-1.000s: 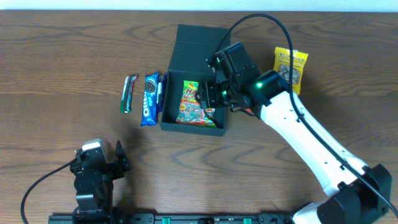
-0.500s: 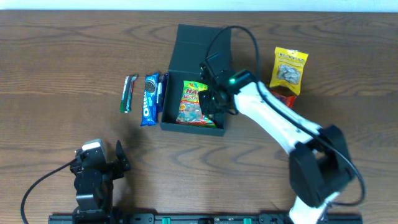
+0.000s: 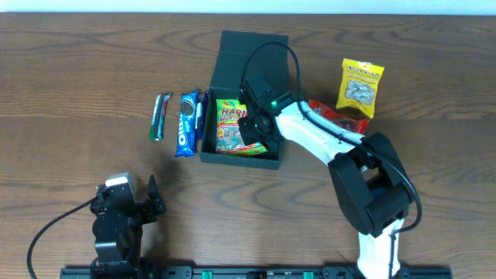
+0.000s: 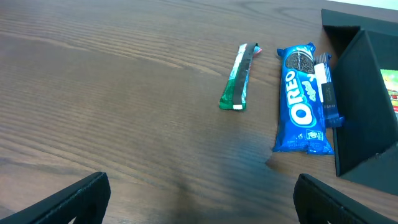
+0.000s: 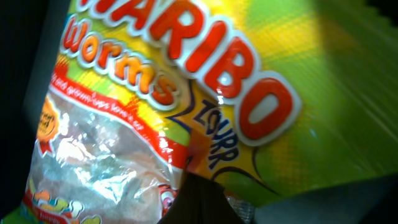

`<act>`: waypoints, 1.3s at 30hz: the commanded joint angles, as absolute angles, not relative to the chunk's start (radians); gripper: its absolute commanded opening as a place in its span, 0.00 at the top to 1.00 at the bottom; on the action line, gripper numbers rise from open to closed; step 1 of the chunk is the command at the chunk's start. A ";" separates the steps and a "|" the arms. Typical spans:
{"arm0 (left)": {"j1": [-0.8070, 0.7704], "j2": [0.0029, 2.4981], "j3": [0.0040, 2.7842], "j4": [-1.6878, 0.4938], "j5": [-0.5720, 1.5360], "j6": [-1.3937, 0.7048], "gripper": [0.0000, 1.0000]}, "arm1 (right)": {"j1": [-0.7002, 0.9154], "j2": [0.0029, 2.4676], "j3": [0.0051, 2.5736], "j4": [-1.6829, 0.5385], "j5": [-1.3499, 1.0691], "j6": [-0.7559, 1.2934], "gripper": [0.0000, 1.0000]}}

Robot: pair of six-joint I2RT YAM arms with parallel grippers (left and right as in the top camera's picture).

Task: Pack container
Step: 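Lower the Haribo bag into the green box and release it, then withdraw the right gripper from the box toward the yellow bag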

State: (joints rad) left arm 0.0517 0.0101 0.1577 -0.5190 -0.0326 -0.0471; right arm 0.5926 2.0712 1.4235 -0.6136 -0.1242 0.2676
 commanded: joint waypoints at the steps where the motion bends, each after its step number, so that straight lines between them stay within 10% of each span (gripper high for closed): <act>1: 0.058 0.004 0.142 -0.519 -0.025 -0.030 0.05 | 0.608 2.088 1.421 -0.623 -0.168 0.219 0.99; 23: 0.058 0.004 0.142 -0.519 -0.024 -0.075 0.05 | 0.525 1.927 1.766 -1.023 -0.126 0.205 0.98; 29: 0.058 0.004 0.142 -0.519 -0.024 -0.284 0.05 | 0.507 1.889 1.750 -1.160 0.072 0.344 0.36; 39: 0.058 0.004 0.142 -0.519 -0.024 -0.323 0.05 | 0.500 1.985 1.559 -1.063 0.071 0.366 0.31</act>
State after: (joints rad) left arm 0.0517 0.0101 0.1574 -0.5186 -0.0296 -0.3004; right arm 0.5114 1.9636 1.5845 -1.0744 0.0475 0.3477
